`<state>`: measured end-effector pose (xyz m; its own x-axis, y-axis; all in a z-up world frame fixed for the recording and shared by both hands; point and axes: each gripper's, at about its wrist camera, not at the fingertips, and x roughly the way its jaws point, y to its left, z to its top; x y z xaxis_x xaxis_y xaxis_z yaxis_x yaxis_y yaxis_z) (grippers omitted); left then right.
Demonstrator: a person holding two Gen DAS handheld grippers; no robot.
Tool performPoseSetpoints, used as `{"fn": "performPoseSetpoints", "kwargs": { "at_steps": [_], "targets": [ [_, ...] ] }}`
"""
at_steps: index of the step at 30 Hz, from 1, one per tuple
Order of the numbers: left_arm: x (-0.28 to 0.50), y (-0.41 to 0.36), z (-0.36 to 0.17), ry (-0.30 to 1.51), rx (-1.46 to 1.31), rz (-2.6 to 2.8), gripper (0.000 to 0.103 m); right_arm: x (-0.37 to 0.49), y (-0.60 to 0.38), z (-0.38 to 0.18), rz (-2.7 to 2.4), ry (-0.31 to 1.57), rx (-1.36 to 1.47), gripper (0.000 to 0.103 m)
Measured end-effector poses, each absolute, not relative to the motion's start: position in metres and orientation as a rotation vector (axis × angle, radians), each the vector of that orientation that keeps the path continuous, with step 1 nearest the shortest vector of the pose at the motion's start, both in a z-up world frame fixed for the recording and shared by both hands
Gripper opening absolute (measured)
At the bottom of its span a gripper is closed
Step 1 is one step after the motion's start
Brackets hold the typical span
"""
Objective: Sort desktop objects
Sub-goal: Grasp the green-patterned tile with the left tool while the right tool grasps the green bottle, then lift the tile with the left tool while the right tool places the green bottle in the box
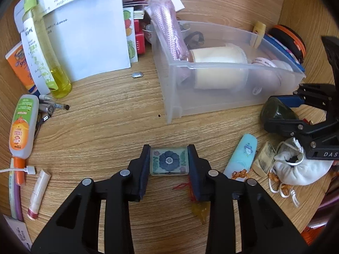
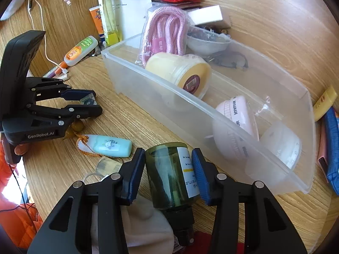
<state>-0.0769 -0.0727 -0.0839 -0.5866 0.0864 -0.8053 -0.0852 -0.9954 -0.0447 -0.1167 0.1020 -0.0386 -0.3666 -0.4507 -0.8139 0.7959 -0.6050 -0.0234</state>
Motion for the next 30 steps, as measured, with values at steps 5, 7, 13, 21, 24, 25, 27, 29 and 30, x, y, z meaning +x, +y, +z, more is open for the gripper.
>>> {"fn": "performPoseSetpoints", "kwargs": {
  "at_steps": [5, 7, 13, 21, 24, 25, 27, 29, 30],
  "targets": [
    [-0.064, -0.092, -0.075, -0.075, -1.323, 2.766, 0.033, -0.111, 0.114, -0.022, -2.074, 0.486, 0.973, 0.041],
    [-0.061, -0.093, -0.071, -0.080, -1.302, 2.792, 0.033, -0.110, 0.119, -0.015, -2.095, 0.463, 0.950, 0.041],
    [-0.056, -0.090, -0.054, -0.100, -1.248, 2.806, 0.033, -0.103, 0.133, 0.004, -2.135, 0.406, 0.899, 0.040],
    [-0.049, -0.079, -0.014, -0.080, -1.095, 2.842, 0.033, -0.102, 0.153, 0.024, -2.177, 0.337, 0.853, 0.039],
    [-0.055, -0.071, -0.003, -0.074, -1.064, 2.848, 0.033, -0.104, 0.158, 0.033, -2.183, 0.323, 0.830, 0.039],
    [-0.058, -0.069, 0.001, -0.070, -1.051, 2.852, 0.033, -0.105, 0.159, 0.038, -2.189, 0.322, 0.823, 0.039],
    [-0.061, -0.065, 0.006, -0.059, -1.035, 2.856, 0.033, -0.107, 0.162, 0.046, -2.197, 0.315, 0.802, 0.039],
    [-0.065, -0.063, 0.011, -0.046, -1.022, 2.859, 0.033, -0.107, 0.165, 0.055, -2.205, 0.305, 0.776, 0.039],
    [-0.066, -0.061, 0.013, -0.041, -1.017, 2.862, 0.033, -0.107, 0.166, 0.059, -2.222, 0.311, 0.759, 0.039]
  ]
}}
